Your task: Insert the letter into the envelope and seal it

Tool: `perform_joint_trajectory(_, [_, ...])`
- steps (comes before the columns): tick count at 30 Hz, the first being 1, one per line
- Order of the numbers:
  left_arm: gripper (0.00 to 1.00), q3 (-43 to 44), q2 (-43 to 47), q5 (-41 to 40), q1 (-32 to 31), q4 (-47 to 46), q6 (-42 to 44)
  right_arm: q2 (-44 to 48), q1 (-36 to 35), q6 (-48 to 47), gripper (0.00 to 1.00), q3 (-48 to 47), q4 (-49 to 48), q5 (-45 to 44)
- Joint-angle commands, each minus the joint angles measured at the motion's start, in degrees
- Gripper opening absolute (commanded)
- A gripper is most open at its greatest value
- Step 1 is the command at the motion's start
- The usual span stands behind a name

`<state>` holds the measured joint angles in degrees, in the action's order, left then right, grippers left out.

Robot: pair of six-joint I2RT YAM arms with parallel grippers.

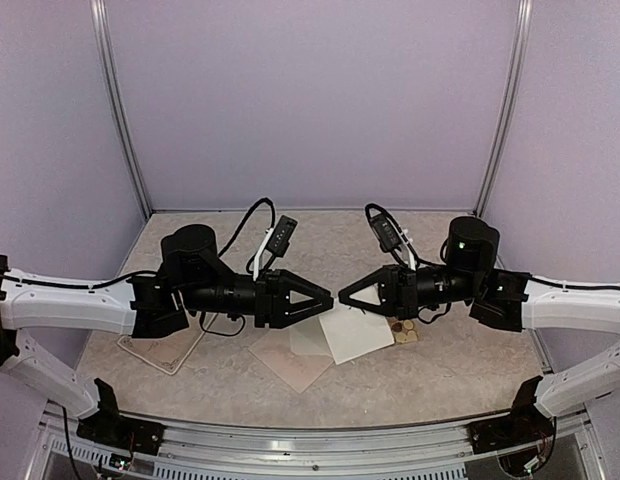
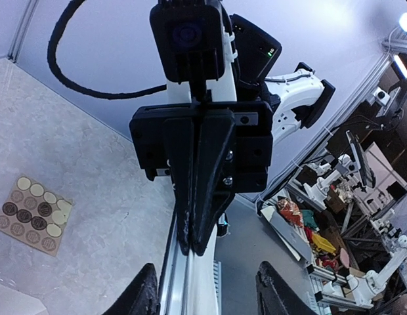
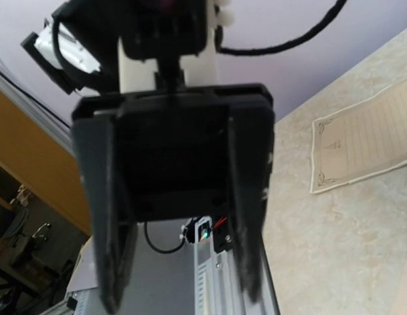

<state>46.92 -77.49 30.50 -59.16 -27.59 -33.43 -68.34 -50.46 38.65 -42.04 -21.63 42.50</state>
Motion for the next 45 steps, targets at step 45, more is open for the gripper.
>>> perform_joint_trajectory(45, [0.0,-5.6,3.7,-1.1,-0.4,1.4,1.8,5.6,2.3,-1.2,0.03,-0.9,6.0,-3.1])
